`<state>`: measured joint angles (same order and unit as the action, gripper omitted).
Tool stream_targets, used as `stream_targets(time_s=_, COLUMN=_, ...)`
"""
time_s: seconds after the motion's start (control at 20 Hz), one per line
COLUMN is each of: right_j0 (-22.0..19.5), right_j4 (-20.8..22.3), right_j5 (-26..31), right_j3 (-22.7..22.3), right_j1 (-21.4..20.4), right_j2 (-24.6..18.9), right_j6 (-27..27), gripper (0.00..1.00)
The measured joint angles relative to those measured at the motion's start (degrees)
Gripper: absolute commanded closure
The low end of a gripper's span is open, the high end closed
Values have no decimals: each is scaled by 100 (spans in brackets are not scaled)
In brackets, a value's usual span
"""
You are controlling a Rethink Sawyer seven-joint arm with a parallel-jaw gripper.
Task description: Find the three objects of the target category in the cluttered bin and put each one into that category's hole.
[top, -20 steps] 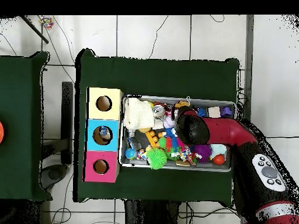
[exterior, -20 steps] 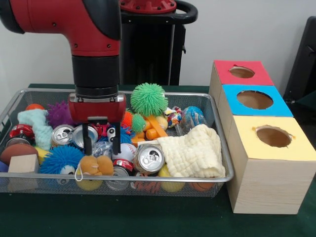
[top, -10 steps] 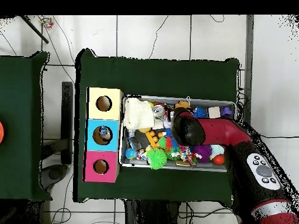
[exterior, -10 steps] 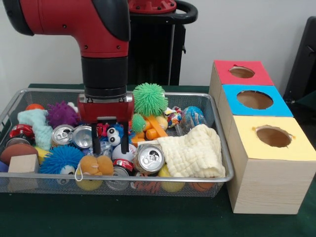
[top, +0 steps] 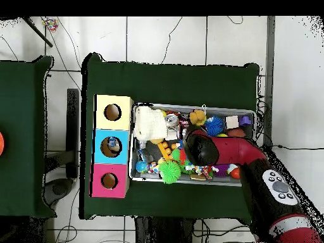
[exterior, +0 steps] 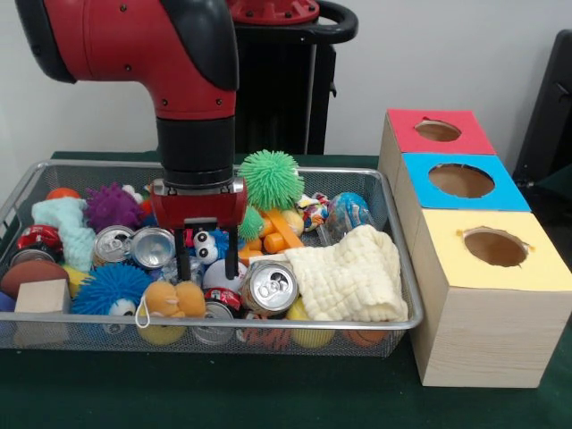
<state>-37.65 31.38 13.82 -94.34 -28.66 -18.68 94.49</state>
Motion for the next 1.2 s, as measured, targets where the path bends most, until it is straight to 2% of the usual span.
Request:
stream_targets(time_s=0.15, right_j0=-46, right_j4=79, right_j5=-452, right_j3=-10, right_j1=229, right_j2=40, right_j6=1, gripper=0)
stream_targets(time_s=0.2, right_j0=-87, right_j4=85, right_j5=-759, right_j3=-14, right_j1=290, right_j2=34, right_j6=1, gripper=0)
stream_targets(time_s=0.45, right_j0=-340, right_j4=106, right_j5=-1424, right_j3=-260, right_j1=371, right_j2=-8, right_j6=1, gripper=0)
stream_targets(time_s=0.75, right_j0=-537, right_j4=184, right_j5=-1813, right_j3=-427, right_j1=372, right_j2=-15, right_j6=1, gripper=0)
stream_targets(time_s=1.2, right_j0=-606, right_j4=344, right_j5=-2079, right_j3=-784, right_j1=226, right_j2=-14, right_j6=0, gripper=0)
